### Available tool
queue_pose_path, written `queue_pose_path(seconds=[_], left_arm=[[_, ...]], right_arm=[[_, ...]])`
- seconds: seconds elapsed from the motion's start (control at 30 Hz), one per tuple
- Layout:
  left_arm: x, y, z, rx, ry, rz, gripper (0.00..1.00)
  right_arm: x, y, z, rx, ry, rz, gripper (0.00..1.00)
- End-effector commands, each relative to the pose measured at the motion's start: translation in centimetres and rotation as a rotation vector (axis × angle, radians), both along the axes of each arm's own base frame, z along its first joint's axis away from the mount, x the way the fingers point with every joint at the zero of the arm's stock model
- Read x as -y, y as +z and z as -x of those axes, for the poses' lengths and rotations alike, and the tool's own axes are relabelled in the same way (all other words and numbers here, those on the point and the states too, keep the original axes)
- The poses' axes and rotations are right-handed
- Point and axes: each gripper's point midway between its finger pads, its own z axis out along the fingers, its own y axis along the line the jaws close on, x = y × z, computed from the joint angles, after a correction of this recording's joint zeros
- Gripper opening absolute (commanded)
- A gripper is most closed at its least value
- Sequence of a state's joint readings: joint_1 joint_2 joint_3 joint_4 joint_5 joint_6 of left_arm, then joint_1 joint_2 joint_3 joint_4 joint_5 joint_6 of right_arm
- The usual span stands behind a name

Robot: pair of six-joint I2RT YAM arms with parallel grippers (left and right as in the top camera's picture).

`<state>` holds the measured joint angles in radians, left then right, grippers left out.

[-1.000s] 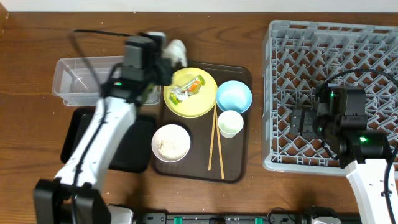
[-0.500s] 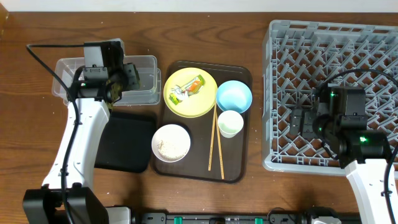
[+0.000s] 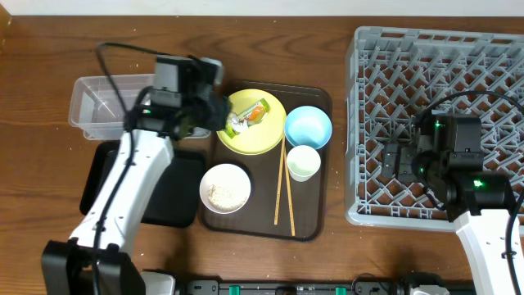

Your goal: Sort waste into correct bins and load items into the dishwasher rack

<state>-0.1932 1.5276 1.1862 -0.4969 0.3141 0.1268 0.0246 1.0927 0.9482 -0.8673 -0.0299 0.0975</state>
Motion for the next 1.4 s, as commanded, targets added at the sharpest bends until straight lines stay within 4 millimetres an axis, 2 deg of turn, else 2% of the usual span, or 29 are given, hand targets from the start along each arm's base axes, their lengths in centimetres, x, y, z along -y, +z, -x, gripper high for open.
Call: queue_pose_path(seconds=[0.0, 0.23, 0.53, 0.77, 0.87, 1.03, 1.13, 1.3, 1.37], left_arm=[[1.7, -2.1, 0.1, -0.031, -0.095, -0.040, 0.66], [2.6, -7.7, -0.5, -0.111, -0.122, -0.142, 0.71], [2.7, -12.8, -0.3, -0.214, -0.130, -0.171, 0.72], [2.6, -14.3, -0.1, -0.246, -0.131, -0.180, 0.72], [2.5, -14.5, 0.0, -0.255, -0.131, -0.181, 0.67], [2.5, -15.4, 0.2, -0.276, -0.132, -0.186, 0.65], [2.5, -15.4, 0.2, -0.276, -0.132, -0.186, 0.59], [2.5, -15.4, 0.2, -0.276, -0.132, -0.186, 0.28], [2.5, -15.3, 0.2, -0.276, -0.132, -0.186, 0.20]], right_arm=[[-0.3, 1.1, -0.3, 0.031, 0.015, -0.002, 0.99], [-0.3, 1.0, -0.3, 0.030, 0.015, -0.002, 0.99], [-0.3, 1.0, -0.3, 0.030, 0.015, -0.002, 0.99], [-0.3, 1.0, -0.3, 0.030, 0.015, -0.002, 0.99], [-0.3, 1.0, -0.3, 0.030, 0.015, -0.002, 0.99], [-0.3, 1.0, -0.3, 0.030, 0.015, -0.002, 0.99], [-0.3, 1.0, -0.3, 0.030, 0.015, -0.002, 0.99], [-0.3, 1.0, -0.3, 0.030, 0.015, -0.002, 0.99], [-0.3, 1.0, -0.3, 0.030, 0.016, -0.002, 0.99]])
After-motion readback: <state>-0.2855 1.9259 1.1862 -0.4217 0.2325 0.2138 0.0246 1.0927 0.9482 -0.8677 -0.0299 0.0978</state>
